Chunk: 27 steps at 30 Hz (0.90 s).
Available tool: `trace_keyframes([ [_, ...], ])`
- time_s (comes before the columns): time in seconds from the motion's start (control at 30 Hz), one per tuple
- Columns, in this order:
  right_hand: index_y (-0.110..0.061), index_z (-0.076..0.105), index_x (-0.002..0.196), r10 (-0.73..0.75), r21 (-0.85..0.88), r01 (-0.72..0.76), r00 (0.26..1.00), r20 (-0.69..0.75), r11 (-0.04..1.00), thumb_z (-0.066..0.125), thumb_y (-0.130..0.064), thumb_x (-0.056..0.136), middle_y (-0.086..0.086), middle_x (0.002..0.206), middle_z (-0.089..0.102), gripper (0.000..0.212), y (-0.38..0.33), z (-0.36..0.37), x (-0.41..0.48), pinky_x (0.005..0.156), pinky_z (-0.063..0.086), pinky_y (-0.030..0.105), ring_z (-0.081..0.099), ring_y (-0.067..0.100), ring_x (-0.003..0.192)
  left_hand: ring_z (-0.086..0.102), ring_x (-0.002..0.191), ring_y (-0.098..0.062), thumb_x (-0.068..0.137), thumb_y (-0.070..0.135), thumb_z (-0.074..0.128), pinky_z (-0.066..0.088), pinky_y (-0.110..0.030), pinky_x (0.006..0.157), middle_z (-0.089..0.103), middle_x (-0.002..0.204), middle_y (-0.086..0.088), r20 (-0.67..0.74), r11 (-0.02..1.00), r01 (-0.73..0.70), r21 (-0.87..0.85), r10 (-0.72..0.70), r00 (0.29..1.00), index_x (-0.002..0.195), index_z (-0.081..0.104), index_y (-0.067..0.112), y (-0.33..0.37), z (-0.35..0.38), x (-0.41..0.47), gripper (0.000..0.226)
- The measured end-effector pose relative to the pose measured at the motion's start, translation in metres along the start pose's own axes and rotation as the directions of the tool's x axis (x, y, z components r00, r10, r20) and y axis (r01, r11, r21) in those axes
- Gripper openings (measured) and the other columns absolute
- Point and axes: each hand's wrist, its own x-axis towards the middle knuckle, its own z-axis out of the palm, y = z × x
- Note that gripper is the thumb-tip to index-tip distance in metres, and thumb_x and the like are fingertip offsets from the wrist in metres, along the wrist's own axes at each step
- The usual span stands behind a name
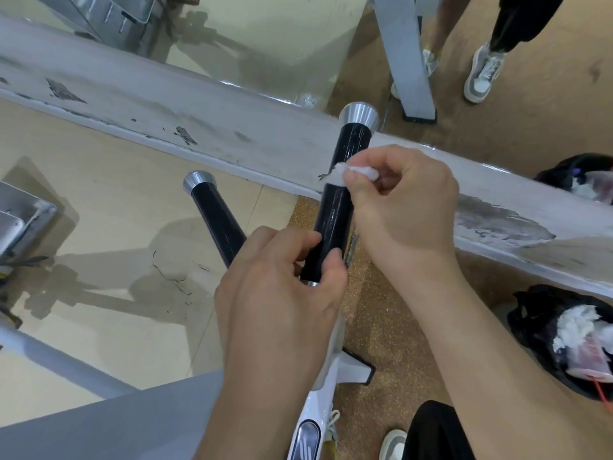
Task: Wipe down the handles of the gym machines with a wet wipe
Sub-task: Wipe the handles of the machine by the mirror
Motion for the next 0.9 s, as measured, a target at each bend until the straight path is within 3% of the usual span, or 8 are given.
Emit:
trace_keyframes([
  [0.1,-0.029,0.071,0.081,0.013,0.098,-0.026,0.991,0.131,0.995,0.067,-0.017,0.083,-0.012,0.081,0.066,0.013,-0.004,-0.006,-0.014,0.067,0.048,0.015,0.060,0.002,0.072,0.053,0.060,-0.003,0.071,0.037,0.067,0.045,-0.022,0.054,0.055,0.067,0.015,0.015,1.000,0.003,0.009,-0.003,1.000,0.079,0.069,0.030,0.000,-0.001,0.002,0.011],
  [0.23,-0.026,0.072,0.083,-0.050,-0.029,0.049,0.998,-0.033,0.998,0.064,-0.018,0.084,-0.003,0.078,0.065,0.010,-0.001,0.007,0.005,0.070,0.050,0.026,0.057,0.010,0.072,0.052,0.061,-0.002,0.072,0.036,0.068,0.040,-0.013,0.060,0.055,0.067,0.017,0.015,1.000,0.012,-0.006,-0.012,1.000,0.079,0.069,0.030,-0.001,0.001,0.000,0.010],
  [0.37,-0.021,0.075,0.078,0.154,0.335,-0.159,0.987,0.042,0.929,0.070,-0.013,0.081,-0.012,0.057,0.064,0.010,-0.004,-0.006,0.014,0.064,0.055,0.025,0.059,0.002,0.055,0.053,0.064,-0.005,0.073,0.032,0.074,0.040,-0.011,0.059,0.055,0.067,0.016,0.018,1.000,0.013,0.011,-0.013,1.000,0.079,0.068,0.029,-0.002,0.001,0.000,0.009],
  [0.47,-0.024,0.073,0.085,0.033,0.163,-0.059,0.987,0.160,0.985,0.070,-0.018,0.082,-0.008,0.074,0.067,0.008,-0.003,-0.004,-0.002,0.063,0.050,0.019,0.059,0.002,0.064,0.052,0.067,-0.005,0.073,0.034,0.072,0.040,-0.014,0.065,0.054,0.066,0.016,0.019,1.000,0.011,0.021,-0.011,1.000,0.078,0.068,0.029,-0.003,0.002,0.001,0.008],
  [0.6,-0.022,0.071,0.087,-0.106,-0.075,0.103,0.994,-0.040,0.992,0.062,-0.021,0.086,-0.006,0.080,0.055,0.008,0.000,0.013,0.023,0.067,0.039,0.012,0.049,0.003,0.069,0.054,0.063,-0.002,0.073,0.033,0.073,0.041,-0.013,0.066,0.055,0.067,0.017,0.031,1.000,0.023,0.009,-0.023,0.999,0.078,0.067,0.030,-0.001,0.002,0.001,0.009],
  [0.73,-0.023,0.072,0.079,-0.013,0.151,0.017,1.000,-0.028,0.988,0.064,-0.017,0.085,-0.010,0.071,0.067,0.012,0.002,0.004,0.032,0.068,0.055,0.029,0.061,0.005,0.065,0.054,0.064,-0.001,0.073,0.034,0.073,0.040,-0.011,0.057,0.055,0.069,0.016,0.057,0.999,0.042,0.004,-0.042,0.997,0.079,0.065,0.032,0.002,-0.001,0.002,0.010],
  [0.8,-0.025,0.072,0.079,-0.026,0.137,0.012,0.995,0.101,0.990,0.066,-0.017,0.084,-0.012,0.071,0.067,0.011,0.002,0.000,0.023,0.064,0.053,0.022,0.060,0.001,0.064,0.054,0.069,-0.003,0.073,0.036,0.072,0.038,-0.010,0.056,0.054,0.068,0.016,0.058,0.999,0.047,0.008,-0.047,0.997,0.079,0.064,0.033,0.001,-0.001,0.003,0.011],
  [0.9,-0.022,0.072,0.085,-0.083,-0.015,0.083,0.997,-0.004,0.996,0.067,-0.019,0.084,0.000,0.084,0.066,0.006,0.006,0.010,0.041,0.065,0.042,0.011,0.058,0.009,0.073,0.054,0.073,-0.004,0.072,0.037,0.070,0.037,-0.009,0.057,0.054,0.067,0.017,0.064,0.999,0.044,0.025,-0.045,0.997,0.076,0.062,0.034,0.001,0.000,0.004,0.010],
])
